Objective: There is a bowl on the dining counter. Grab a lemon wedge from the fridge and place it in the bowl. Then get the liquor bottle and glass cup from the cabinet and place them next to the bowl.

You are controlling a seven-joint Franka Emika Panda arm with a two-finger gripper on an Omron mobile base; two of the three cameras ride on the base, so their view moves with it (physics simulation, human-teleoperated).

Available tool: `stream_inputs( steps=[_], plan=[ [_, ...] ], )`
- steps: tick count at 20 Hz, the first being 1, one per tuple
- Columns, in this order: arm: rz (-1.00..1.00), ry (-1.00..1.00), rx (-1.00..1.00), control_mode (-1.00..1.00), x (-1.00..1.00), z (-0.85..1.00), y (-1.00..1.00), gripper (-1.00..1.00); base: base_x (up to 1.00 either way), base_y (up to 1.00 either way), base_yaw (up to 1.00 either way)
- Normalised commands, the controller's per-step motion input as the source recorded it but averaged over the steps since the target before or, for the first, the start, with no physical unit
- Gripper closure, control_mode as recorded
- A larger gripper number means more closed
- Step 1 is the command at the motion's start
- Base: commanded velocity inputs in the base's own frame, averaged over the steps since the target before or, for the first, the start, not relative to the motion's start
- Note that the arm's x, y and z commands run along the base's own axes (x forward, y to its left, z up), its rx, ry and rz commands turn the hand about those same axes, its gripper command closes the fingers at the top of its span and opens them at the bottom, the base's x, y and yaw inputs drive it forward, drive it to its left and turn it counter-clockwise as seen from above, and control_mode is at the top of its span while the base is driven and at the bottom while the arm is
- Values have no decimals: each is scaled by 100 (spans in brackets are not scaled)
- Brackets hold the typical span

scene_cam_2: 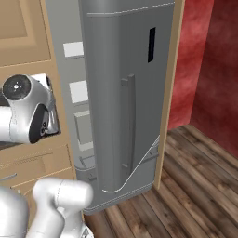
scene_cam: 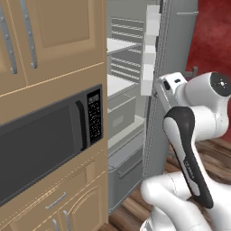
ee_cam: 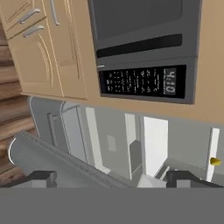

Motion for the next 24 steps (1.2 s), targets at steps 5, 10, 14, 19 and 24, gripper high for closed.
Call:
stream_inputs(
  steps=[5, 10, 14, 19, 24],
  plan=[
    [0, 1, -10, -100, 62, 0, 27, -100, 0, 0, 0],
    [0, 0, -10, -100, 49, 0, 12, -100, 0, 0, 0],
    [0, 0, -2, -100, 56, 0, 0, -100, 0, 0, 0],
    [-2, 0, -1, -100, 64, 0, 0, -100, 0, 0, 0],
    [-2, -2, 0, -100, 41, 0, -14, -100, 0, 0, 0]
  ],
)
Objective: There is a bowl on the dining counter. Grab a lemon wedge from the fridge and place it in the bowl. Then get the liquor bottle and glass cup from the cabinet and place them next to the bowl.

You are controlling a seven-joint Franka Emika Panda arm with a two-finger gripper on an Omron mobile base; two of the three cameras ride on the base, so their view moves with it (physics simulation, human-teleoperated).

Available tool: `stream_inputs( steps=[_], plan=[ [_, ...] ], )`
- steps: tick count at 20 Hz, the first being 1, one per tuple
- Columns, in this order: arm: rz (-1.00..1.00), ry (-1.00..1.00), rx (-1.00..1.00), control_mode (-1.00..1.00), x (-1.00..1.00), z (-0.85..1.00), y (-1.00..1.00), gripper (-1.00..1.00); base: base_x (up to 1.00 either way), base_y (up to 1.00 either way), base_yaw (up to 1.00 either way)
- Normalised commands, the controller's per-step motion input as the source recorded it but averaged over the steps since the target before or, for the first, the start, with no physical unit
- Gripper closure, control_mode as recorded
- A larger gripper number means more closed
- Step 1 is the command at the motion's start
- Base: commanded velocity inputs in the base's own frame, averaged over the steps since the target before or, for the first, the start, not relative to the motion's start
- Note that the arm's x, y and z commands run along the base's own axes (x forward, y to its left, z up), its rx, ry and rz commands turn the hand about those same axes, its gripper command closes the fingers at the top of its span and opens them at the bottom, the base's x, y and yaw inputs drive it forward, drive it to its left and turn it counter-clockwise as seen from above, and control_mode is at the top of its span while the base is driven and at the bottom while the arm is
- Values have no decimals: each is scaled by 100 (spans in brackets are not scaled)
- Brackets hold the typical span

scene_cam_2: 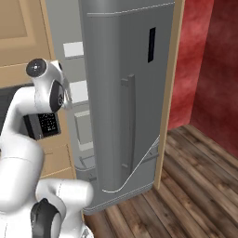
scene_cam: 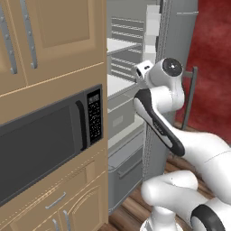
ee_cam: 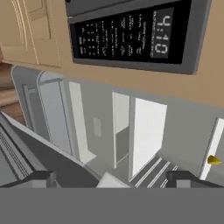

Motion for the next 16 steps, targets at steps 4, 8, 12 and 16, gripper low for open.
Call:
stream_inputs(
  steps=[4, 8, 12, 16],
  plan=[
    [-1, -12, 0, -100, 0, -5, -43, -100, 0, 0, 0],
    [-2, -18, 0, -100, -12, -6, -54, -100, 0, 0, 0],
    [-2, -21, 0, -100, -30, -1, -62, -100, 0, 0, 0],
    [-3, -15, 0, -100, -22, 0, -72, -100, 0, 0, 0]
  ],
)
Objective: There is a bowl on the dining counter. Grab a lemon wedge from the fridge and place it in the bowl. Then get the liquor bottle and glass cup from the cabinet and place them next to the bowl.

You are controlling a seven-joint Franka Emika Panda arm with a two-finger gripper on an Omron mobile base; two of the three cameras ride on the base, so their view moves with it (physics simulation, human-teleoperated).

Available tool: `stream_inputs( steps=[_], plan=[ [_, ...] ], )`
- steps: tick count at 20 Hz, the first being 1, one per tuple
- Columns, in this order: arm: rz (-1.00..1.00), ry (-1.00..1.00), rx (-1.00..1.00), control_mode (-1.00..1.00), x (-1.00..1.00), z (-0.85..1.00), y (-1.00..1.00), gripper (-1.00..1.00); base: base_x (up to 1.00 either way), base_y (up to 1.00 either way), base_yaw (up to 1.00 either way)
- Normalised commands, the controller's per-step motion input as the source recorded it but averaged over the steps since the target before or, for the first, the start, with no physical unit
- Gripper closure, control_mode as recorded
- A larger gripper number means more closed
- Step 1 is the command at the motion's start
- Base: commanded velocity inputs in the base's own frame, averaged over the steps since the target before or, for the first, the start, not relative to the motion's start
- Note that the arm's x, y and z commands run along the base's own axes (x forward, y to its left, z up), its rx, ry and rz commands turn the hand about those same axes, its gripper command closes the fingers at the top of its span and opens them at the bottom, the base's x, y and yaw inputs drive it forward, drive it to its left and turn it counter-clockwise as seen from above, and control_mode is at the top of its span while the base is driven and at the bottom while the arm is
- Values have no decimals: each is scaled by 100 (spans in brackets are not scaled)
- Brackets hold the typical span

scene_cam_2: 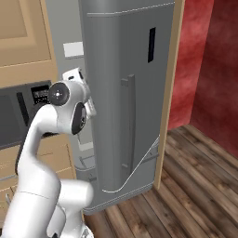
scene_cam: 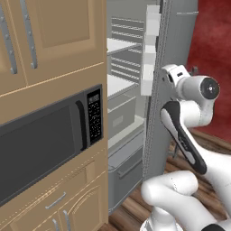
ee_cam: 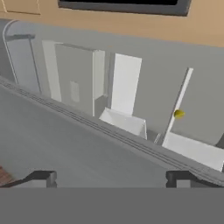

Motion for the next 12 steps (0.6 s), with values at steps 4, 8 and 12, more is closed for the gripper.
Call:
stream_inputs(
  steps=[4, 8, 12],
  plan=[
    [-7, -3, 0, -100, -1, 0, -57, -100, 0, 0, 0],
    [5, -11, -15, -100, -60, 0, 47, -100, 0, 0, 0],
    [12, 0, -32, -100, -52, 1, 100, -100, 0, 0, 0]
  ],
)
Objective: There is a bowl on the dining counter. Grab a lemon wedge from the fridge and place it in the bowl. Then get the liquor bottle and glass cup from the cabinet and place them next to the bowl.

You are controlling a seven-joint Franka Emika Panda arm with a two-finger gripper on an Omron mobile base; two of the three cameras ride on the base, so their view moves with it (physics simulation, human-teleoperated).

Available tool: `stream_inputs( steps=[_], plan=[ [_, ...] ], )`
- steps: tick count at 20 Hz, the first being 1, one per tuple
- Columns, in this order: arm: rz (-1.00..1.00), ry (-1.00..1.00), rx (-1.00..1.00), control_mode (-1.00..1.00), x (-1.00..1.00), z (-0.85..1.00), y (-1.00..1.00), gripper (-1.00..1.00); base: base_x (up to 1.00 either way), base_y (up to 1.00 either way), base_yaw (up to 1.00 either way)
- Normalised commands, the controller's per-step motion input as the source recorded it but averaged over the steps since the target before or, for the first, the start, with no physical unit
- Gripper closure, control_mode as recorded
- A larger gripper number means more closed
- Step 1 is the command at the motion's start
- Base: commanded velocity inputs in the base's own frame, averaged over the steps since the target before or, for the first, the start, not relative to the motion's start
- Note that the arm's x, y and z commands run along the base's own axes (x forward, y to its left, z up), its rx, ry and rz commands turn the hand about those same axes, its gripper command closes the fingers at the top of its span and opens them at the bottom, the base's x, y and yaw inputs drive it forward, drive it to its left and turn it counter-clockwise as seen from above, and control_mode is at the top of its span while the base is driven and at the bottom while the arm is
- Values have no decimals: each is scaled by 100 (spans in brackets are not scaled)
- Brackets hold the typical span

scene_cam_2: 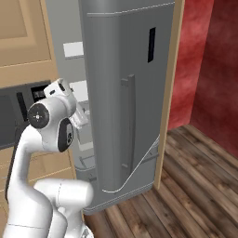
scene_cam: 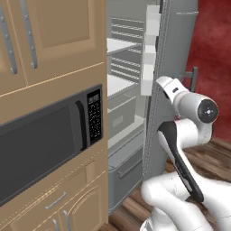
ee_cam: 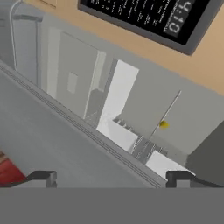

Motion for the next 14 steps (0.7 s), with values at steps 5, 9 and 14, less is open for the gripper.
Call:
stream_inputs(
  steps=[5, 9, 14],
  plan=[
    [2, 2, -16, -100, -5, 14, 66, -100, 0, 0, 0],
    [0, 2, -1, -100, 47, 6, 24, -100, 0, 0, 0],
    [0, 0, 0, -100, 54, 0, 30, -100, 0, 0, 0]
  ],
)
